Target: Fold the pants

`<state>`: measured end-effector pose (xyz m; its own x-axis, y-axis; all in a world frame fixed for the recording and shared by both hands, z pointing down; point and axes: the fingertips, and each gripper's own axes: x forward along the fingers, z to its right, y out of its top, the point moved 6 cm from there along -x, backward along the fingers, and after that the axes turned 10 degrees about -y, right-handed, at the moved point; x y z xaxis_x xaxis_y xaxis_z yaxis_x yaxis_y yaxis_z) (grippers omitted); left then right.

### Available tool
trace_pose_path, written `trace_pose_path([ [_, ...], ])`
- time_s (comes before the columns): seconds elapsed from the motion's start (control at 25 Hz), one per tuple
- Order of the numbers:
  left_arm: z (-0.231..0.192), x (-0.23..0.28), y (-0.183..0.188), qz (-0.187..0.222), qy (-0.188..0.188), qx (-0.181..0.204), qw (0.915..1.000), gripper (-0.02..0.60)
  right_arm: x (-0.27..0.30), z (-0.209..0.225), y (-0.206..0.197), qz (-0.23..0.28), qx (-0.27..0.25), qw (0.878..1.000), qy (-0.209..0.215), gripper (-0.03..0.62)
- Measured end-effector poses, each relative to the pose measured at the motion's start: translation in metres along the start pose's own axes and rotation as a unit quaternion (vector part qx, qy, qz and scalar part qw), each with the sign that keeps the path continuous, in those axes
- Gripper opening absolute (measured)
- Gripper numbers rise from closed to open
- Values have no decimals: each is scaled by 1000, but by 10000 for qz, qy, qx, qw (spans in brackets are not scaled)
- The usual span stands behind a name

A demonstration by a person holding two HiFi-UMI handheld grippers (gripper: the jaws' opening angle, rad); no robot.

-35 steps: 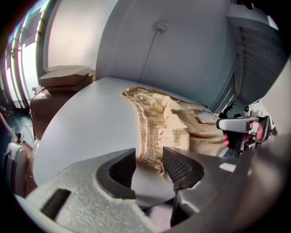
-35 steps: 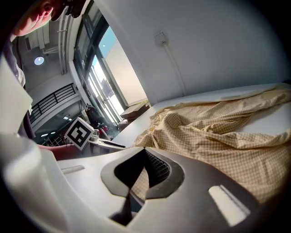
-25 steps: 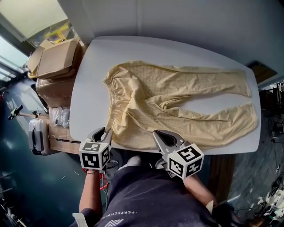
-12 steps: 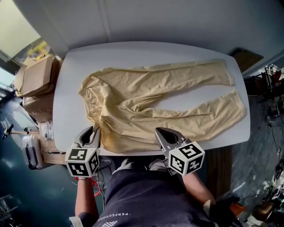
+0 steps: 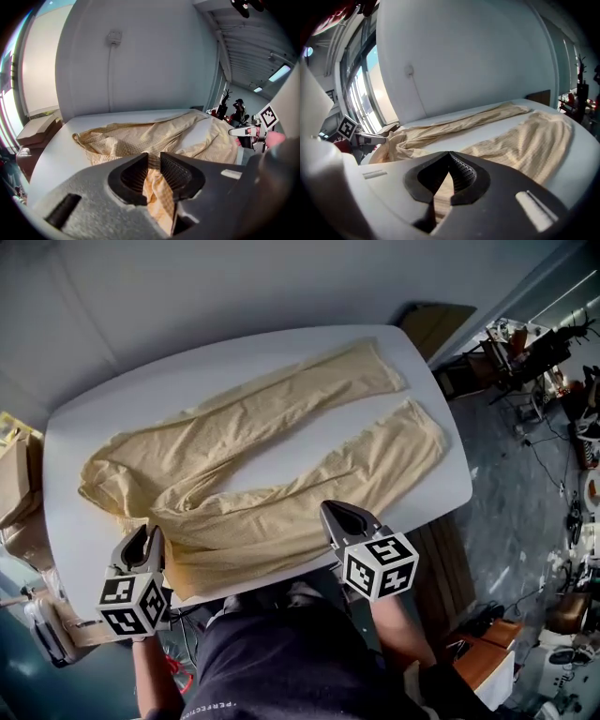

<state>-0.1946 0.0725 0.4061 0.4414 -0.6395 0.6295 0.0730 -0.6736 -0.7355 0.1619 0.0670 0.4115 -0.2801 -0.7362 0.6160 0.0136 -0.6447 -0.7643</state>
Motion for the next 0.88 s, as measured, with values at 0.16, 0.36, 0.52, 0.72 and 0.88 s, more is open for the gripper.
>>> trace_pose_path([
  [0.16,9,18,11,-139,148,231,9995,83,-13,52,0,11,102,9985,-537,0],
  [0.36,12,32,17,-226,422,252,9985,83,-32,111,-2,72,261,9937,-1083,1],
  [0.52,15,42,18,-265,654,205,9973,84,-37,142,-11,-71,235,9924,-1208,37],
  [0.72,16,46,19,-384,899,240,9949,84,-32,164,-26,-323,242,9889,-1429,103],
  [0.88,15,46,19,-415,1046,231,9934,84,-27,165,-37,-543,408,9885,-1348,118],
])
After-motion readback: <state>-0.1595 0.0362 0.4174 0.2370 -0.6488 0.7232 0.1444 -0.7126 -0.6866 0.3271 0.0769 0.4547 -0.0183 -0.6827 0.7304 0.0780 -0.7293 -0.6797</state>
